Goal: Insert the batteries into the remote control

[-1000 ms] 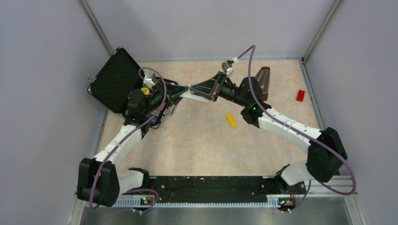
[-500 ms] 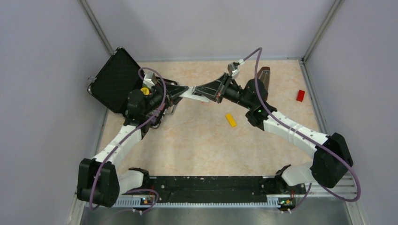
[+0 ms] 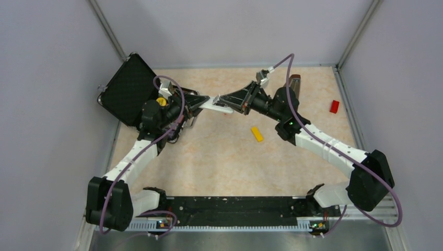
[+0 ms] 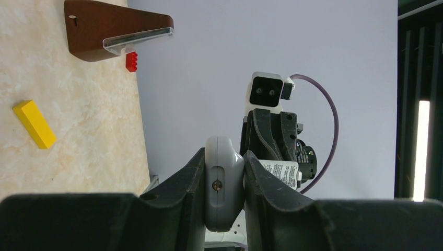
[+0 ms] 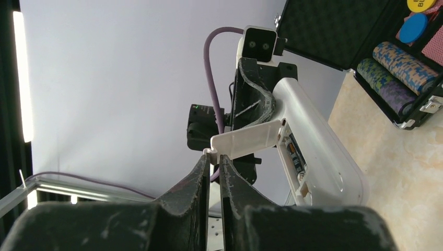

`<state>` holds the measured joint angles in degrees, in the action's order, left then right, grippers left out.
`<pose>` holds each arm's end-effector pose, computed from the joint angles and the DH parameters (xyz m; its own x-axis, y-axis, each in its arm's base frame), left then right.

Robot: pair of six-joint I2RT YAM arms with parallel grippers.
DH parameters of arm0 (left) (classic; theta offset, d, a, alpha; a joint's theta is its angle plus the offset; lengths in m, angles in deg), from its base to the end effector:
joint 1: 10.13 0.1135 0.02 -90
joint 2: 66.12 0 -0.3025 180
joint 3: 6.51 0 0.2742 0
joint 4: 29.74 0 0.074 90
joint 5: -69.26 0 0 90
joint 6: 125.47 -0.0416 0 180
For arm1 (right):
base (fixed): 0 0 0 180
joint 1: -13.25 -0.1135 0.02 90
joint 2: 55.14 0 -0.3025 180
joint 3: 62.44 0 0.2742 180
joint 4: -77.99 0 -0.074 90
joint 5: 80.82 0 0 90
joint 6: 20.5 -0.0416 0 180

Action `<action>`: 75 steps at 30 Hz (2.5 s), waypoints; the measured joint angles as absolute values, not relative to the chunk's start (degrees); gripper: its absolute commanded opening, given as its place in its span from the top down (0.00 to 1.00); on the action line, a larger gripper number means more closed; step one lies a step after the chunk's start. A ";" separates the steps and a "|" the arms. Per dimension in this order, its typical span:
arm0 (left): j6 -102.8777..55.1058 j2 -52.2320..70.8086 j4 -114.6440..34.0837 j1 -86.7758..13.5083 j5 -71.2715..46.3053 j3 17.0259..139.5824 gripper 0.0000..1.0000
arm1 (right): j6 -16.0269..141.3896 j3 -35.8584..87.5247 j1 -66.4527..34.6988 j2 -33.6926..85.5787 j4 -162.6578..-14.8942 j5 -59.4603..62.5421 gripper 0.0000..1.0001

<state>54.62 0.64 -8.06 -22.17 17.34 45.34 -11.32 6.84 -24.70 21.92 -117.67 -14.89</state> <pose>0.2603 -0.0817 0.3335 -0.7634 -0.6420 -0.0711 0.1141 -0.0256 -0.9931 0.2536 0.2193 0.3866 -0.8516 0.4789 -0.2132 -0.2471 -0.0080 0.9689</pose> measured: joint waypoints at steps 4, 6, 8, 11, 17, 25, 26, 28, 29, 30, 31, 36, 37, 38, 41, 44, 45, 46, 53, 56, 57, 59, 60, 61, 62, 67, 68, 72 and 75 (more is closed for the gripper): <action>54.60 0.64 -8.06 -22.14 17.30 45.34 1.00 | -11.25 6.84 -24.40 21.31 -115.87 -14.89 0.87; 54.57 0.64 -8.06 -22.12 17.30 45.34 1.00 | -11.12 6.84 -24.27 20.94 -114.80 -14.89 0.86; 54.55 0.64 -8.06 -22.06 17.21 45.34 1.00 | -11.08 6.84 -24.07 20.61 -113.56 -14.89 0.86; 54.40 0.64 -8.10 -21.84 17.06 45.34 1.00 | -11.04 6.84 -23.72 20.30 -112.00 -14.87 0.86; 54.31 0.67 -8.12 -21.47 16.05 45.31 1.00 | -10.12 6.89 -23.09 19.91 -108.42 -14.83 0.85; 53.52 0.91 -8.12 -21.34 15.20 45.34 1.00 | -8.72 6.95 -21.84 19.86 -102.85 -14.72 0.83; 53.31 0.97 -8.14 -21.34 15.20 45.31 1.00 | -8.61 6.99 -21.71 19.86 -102.61 -14.81 0.83; 53.00 1.02 -8.14 -21.40 15.26 45.31 1.00 | -8.43 7.21 -21.36 19.86 -101.93 -15.22 0.82; 52.96 1.02 -8.14 -21.42 15.26 45.31 1.00 | -8.22 7.41 -21.19 19.86 -101.64 -15.42 0.81; 52.89 1.02 -8.14 -21.47 15.33 45.31 1.00 | -8.06 7.58 -21.03 19.86 -101.29 -15.72 0.80; 52.87 1.02 -8.12 -21.51 15.37 45.34 1.00 | -7.89 7.80 -20.88 19.86 -100.90 -15.99 0.79; 52.54 1.04 -8.14 -21.71 15.44 45.31 1.00 | -7.43 8.46 -20.20 19.82 -99.39 -17.10 0.75; 52.41 1.15 -8.14 -21.77 15.48 45.34 1.00 | -7.43 8.46 -20.07 19.80 -99.17 -17.32 0.75; 52.26 1.30 -8.14 -21.84 15.61 45.31 1.00 | -7.39 8.48 -19.94 19.80 -98.89 -17.67 0.74; 51.99 1.80 -8.17 -21.90 15.86 45.31 1.00 | -7.17 8.50 -19.66 19.69 -97.86 -18.00 0.75; 51.67 1.93 -8.23 -21.93 15.86 45.34 1.00 | -6.97 8.74 -19.46 19.54 -96.49 -18.35 0.75; 51.60 1.93 -8.21 -21.93 15.83 45.31 1.00 | -6.77 8.98 -19.44 19.54 -96.14 -18.39 0.75; 51.60 1.93 -8.17 -21.93 15.83 45.31 1.00 | -6.58 9.27 -19.42 19.51 -95.63 -18.43 0.75; 51.43 2.35 -8.01 -21.93 15.79 45.31 1.00 | -5.44 9.99 -19.20 19.47 -93.36 -19.40 0.75; 51.40 2.81 -7.90 -21.93 15.79 45.31 1.00 | -5.07 10.03 -19.20 19.47 -92.40 -19.59 0.75; 51.40 2.87 -7.90 -21.90 15.79 45.34 1.00 | -5.00 10.03 -19.20 19.47 -92.11 -19.61 0.75; 51.38 2.92 -7.90 -21.90 15.77 45.31 1.00 | -4.83 10.23 -19.20 19.47 -91.37 -19.77 0.74; 51.38 2.96 -7.86 -21.93 15.79 45.34 1.00 | -4.59 10.32 -19.20 19.47 -91.22 -19.83 0.72; 51.38 2.96 -7.80 -21.93 15.79 45.31 1.00 | -4.44 10.36 -19.20 19.47 -91.15 -19.88 0.71; 51.34 3.05 -7.73 -21.93 15.79 45.34 1.00 | -4.33 10.47 -19.20 19.47 -90.96 -19.99 0.70; 51.30 3.35 -7.55 -21.90 15.61 45.34 1.00 | -3.32 11.52 -19.00 19.38 -87.81 -20.75 0.52; 51.27 3.46 -7.55 -21.90 15.59 45.34 1.00 | -3.01 11.74 -18.93 19.27 -87.02 -20.82 0.48; 51.58 3.68 -6.66 -21.95 16.01 45.34 1.00 | -0.87 12.26 -18.37 18.33 -83.44 -20.23 0.32; 51.67 3.68 -6.00 -21.97 16.51 45.34 1.00 | 1.23 12.26 -18.23 17.74 -81.54 -19.77 0.27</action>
<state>51.67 3.68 -6.00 -21.97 16.51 45.34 1.23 12.26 -18.23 17.74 -81.54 -19.77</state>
